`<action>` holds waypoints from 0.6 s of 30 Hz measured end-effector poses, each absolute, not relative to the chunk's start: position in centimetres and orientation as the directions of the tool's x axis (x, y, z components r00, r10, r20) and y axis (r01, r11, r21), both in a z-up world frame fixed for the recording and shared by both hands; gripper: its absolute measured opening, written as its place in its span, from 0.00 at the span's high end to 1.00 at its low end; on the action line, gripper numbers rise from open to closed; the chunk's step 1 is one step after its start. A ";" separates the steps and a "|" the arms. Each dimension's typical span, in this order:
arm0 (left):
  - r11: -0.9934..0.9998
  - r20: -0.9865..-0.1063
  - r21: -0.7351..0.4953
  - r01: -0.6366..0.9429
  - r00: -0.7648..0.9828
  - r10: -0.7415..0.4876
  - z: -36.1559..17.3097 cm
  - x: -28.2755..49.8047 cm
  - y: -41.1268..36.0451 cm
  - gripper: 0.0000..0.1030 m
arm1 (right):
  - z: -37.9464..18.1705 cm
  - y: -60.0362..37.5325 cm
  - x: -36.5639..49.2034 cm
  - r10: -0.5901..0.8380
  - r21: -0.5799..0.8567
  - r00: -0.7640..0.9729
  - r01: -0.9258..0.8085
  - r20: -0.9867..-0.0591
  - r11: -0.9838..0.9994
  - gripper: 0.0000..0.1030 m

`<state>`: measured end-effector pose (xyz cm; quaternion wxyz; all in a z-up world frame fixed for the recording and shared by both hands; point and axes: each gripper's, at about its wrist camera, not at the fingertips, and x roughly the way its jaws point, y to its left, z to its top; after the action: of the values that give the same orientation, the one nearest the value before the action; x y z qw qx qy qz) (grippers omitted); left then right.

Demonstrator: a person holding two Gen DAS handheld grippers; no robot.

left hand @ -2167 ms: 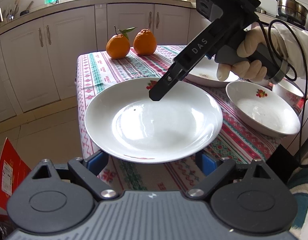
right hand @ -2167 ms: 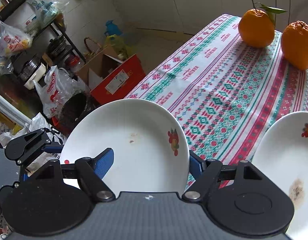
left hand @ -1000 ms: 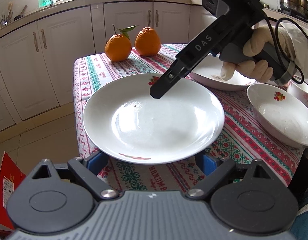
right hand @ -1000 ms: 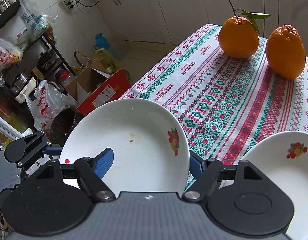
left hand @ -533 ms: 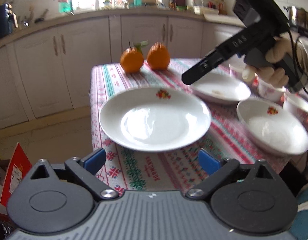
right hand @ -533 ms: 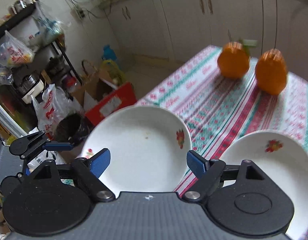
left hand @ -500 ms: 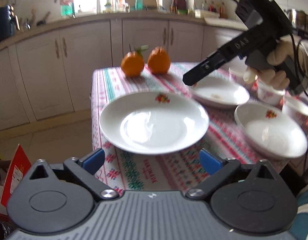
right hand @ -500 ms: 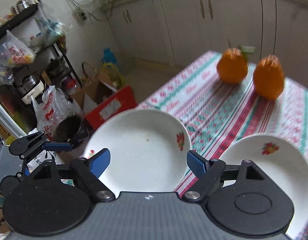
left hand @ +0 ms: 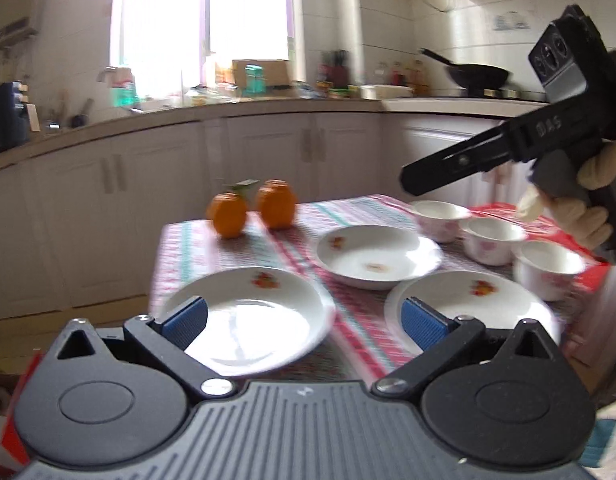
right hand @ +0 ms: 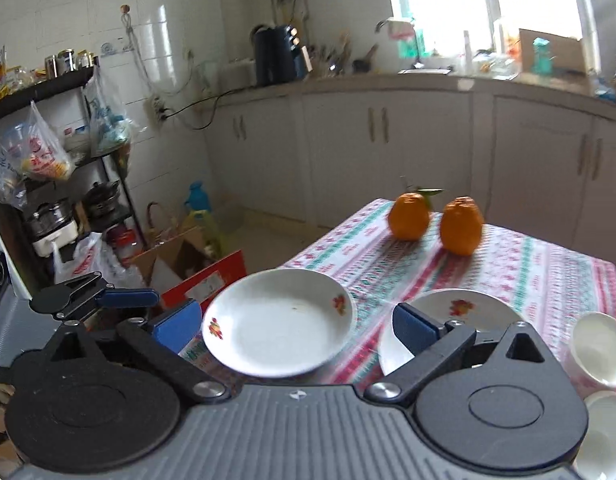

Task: Organize plates and bowls

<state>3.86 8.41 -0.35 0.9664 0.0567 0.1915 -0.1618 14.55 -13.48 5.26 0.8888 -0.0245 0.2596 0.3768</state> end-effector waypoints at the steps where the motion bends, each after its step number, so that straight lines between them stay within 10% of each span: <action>1: 0.940 -0.393 0.055 0.335 0.873 -0.289 -0.3 3.8 7.8 0.01 | 5.1 -14.1 14.0 0.641 0.137 0.601 -0.670 -0.477 0.730 0.00; 18: 0.875 -0.532 -0.034 0.482 0.733 -0.424 -3.8 3.1 1.6 0.01 | 0.1 -20.3 8.5 0.459 0.083 0.660 -0.518 -0.594 0.851 0.00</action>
<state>3.06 1.63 -3.83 0.9293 0.0531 0.2720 -0.2439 8.52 -20.34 0.14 0.9099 -0.0468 0.3128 0.2686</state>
